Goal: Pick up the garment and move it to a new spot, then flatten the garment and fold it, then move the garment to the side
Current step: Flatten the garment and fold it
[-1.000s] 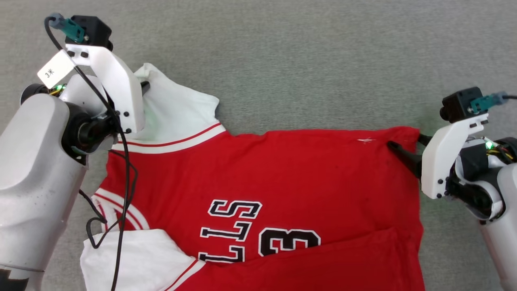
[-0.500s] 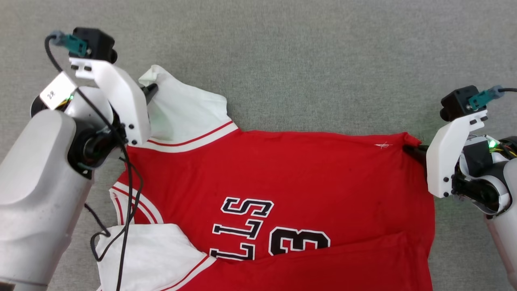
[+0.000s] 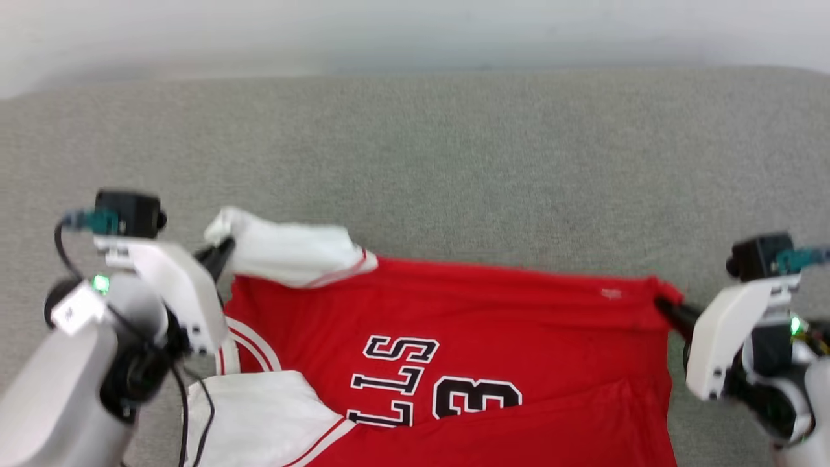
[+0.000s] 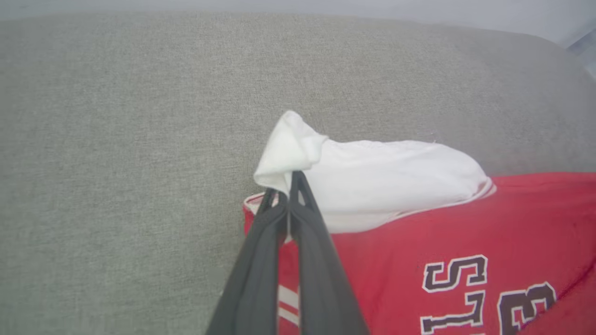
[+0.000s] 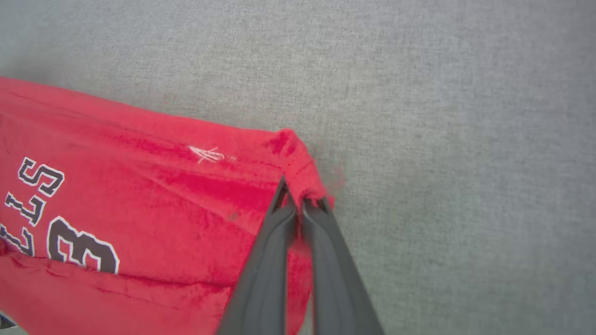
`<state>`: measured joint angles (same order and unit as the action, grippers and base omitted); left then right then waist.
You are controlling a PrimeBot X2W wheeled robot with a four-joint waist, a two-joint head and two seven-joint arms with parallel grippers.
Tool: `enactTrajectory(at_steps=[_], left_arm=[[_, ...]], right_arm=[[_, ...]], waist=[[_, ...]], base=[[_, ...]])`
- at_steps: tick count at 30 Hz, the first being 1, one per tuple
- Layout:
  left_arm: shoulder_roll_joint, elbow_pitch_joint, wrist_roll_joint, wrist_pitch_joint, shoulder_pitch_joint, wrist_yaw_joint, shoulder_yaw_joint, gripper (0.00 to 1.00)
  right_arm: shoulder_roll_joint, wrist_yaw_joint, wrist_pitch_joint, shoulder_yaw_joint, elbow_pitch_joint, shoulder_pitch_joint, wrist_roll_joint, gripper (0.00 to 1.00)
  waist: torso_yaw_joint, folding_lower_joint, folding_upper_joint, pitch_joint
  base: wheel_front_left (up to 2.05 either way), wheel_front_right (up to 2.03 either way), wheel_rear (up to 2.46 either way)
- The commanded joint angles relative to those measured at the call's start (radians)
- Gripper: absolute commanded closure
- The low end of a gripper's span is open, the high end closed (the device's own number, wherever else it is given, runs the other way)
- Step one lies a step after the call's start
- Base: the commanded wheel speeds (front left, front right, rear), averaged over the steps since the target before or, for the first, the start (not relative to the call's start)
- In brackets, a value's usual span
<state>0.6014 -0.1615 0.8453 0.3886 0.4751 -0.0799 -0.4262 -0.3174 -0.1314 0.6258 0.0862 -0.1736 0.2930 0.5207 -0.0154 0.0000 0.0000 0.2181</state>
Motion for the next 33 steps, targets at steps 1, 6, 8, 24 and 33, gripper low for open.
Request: enactTrajectory(at_steps=[1, 6, 8, 24, 33], left_arm=[[0.01, 0.028, 0.011, -0.02, -0.059, -0.017, 0.011, 1.0], [0.015, 0.09, 0.04, -0.052, -0.227, -0.062, 0.023, 1.0], [0.016, 0.114, 0.052, -0.063, -0.29, -0.082, 0.03, 1.0], [-0.076, 0.057, 0.153, -0.082, -0.517, -0.085, -0.013, 1.0], [-0.087, -0.012, 0.127, -0.133, -0.455, -0.051, -0.01, 0.0]], right_arm=[[0.014, 0.002, -0.008, -0.014, 0.007, -0.05, -0.01, 1.0], [0.053, 0.002, -0.016, -0.048, 0.005, -0.153, -0.014, 1.0], [0.066, 0.002, -0.023, -0.062, 0.004, -0.184, -0.013, 1.0], [0.137, 0.001, -0.088, -0.091, -0.046, -0.337, -0.012, 1.0], [0.138, 0.001, -0.2, -0.076, -0.009, -0.324, -0.01, 0.0]], waist=[[0.015, 0.0, 0.0, -0.034], [0.024, 0.0, 0.0, -0.085], [0.028, 0.0, 0.0, -0.1], [0.033, 0.0, 0.0, -0.143], [0.027, 0.0, 0.0, -0.156]], base=[[0.0, 0.0, 0.0], [0.0, 0.0, 0.0], [0.0, 0.0, 0.0], [0.0, 0.0, 0.0], [0.0, 0.0, 0.0]])
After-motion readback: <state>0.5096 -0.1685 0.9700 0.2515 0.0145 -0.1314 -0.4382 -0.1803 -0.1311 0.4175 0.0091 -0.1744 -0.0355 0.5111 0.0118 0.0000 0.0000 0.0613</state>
